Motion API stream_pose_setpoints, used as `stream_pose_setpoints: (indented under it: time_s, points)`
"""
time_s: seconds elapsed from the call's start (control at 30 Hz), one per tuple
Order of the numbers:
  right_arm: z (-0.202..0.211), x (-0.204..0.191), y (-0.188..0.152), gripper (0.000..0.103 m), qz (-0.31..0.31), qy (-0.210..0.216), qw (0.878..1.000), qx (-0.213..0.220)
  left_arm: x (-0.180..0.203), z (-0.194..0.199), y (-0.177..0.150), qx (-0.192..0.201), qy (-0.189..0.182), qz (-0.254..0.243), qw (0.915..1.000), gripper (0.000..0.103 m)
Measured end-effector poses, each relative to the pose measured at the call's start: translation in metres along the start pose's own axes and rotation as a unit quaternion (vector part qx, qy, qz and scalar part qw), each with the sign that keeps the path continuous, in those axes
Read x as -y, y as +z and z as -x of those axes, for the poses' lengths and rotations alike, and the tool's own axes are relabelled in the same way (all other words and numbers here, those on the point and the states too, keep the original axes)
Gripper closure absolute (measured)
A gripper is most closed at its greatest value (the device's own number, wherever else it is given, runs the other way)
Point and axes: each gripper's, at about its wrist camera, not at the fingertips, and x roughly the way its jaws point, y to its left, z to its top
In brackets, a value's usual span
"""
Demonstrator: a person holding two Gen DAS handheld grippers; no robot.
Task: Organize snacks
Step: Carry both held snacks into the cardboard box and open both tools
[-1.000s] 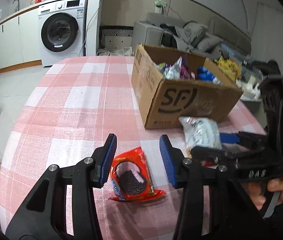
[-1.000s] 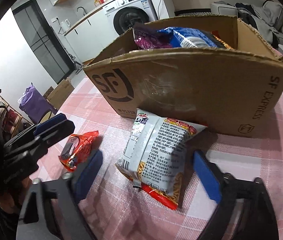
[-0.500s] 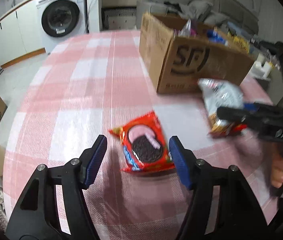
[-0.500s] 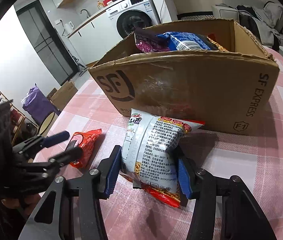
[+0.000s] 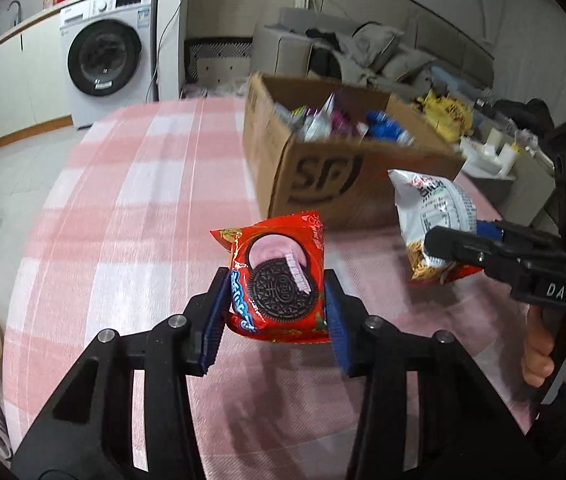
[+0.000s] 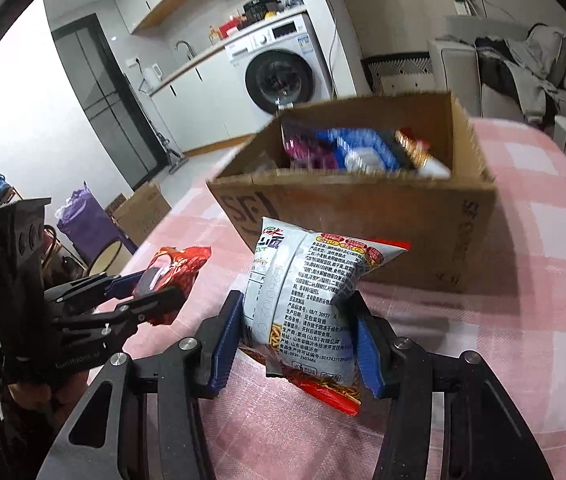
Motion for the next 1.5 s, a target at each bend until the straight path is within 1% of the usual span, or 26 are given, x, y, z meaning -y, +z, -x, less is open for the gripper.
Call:
stream_pose_setpoints:
  time_s: [0.2,0.27,0.43,0.6,0.83,1.0,1.1,1.17,1.5]
  points:
    - [0.031,0.003,0.020,0.051,0.003,-0.008,0.999,0.034,0.014,0.014,0.033,0.034,-0.013,-0.010,0.9993,0.062]
    - [0.043,0.010,0.028,0.051,0.002,-0.011,0.999,0.046,0.018,0.017,0.045,0.045,-0.015,-0.013,0.9988,0.062]
    - [0.064,0.018,0.052,0.051,0.002,-0.025,0.997,0.072,0.029,0.018,0.071,0.058,-0.023,-0.024,0.9978,0.062]
    - [0.072,0.021,0.073,0.051,0.003,-0.031,0.996,0.087,0.039,0.014,0.094,0.073,-0.024,-0.028,0.9967,0.062]
    - [0.057,0.022,0.094,0.051,0.002,-0.034,0.995,0.089,0.038,-0.001,0.118,0.079,-0.026,-0.015,0.9964,0.062]
    - [0.042,0.030,0.104,0.051,-0.006,-0.042,0.995,0.085,0.036,-0.020,0.132,0.080,-0.011,-0.015,0.9966,0.061]
    - [0.034,0.038,0.108,0.051,-0.017,-0.035,0.996,0.086,0.034,-0.031,0.136,0.081,-0.009,-0.018,0.9965,0.061]
    - [0.027,0.041,0.112,0.051,-0.015,-0.039,0.996,0.085,0.034,-0.040,0.139,0.080,-0.003,-0.022,0.9965,0.061]
    - [-0.001,0.046,0.125,0.051,-0.012,-0.050,0.996,0.070,0.029,-0.071,0.148,0.075,0.003,-0.025,0.9969,0.061]
